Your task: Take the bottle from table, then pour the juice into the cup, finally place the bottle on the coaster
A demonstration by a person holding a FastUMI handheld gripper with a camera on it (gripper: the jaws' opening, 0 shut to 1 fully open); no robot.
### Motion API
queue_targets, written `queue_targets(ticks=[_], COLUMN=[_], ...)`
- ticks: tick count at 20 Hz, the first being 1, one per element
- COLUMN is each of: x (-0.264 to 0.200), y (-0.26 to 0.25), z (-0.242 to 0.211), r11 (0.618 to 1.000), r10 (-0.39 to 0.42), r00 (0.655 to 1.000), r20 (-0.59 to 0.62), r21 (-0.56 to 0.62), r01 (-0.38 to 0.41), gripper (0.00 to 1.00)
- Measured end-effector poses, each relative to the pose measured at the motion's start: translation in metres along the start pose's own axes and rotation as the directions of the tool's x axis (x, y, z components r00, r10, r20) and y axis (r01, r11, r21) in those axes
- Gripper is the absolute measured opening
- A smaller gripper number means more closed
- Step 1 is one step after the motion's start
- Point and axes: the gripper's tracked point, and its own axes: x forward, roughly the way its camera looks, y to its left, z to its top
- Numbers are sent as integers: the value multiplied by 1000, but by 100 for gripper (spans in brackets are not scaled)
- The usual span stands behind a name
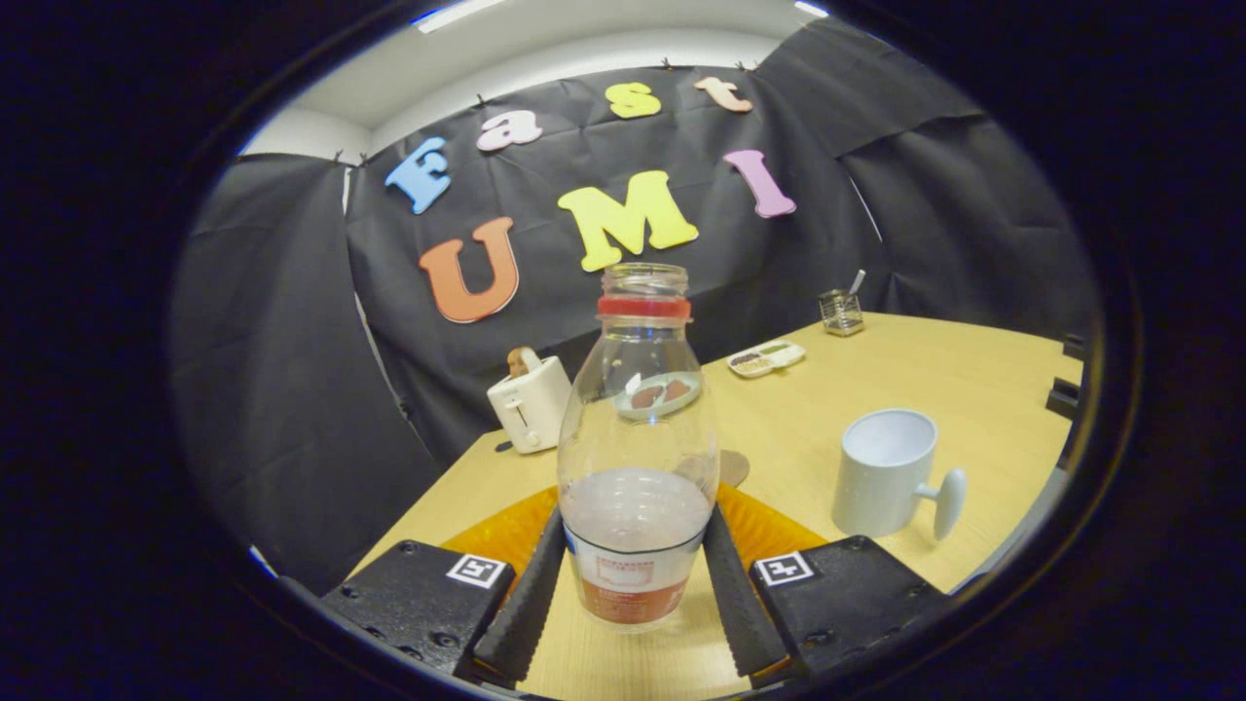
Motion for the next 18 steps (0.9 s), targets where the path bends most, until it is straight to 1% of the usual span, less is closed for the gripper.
queue_targets(ticks=[2,5,8,10,13,14,17,18], x=[-1,4,7,7,12,13,19,18], y=[-1,-10,-20,-25,-27,-30,-33,-32], z=[2,5,10,13,5,5,8,7], r11=[997,986,954,917,858,831,728,706], r10=[22,35,50,70,119,128,148,154], r00=[1000,999,997,996,989,987,985,984], r20=[-11,-37,-58,-58,-87,-93,-87,-87], r21=[70,166,298,397,510,554,684,707], r01=[-21,-28,-30,-42,-58,-55,-49,-48], gripper=[78,78,77,77,77,77,77,77])
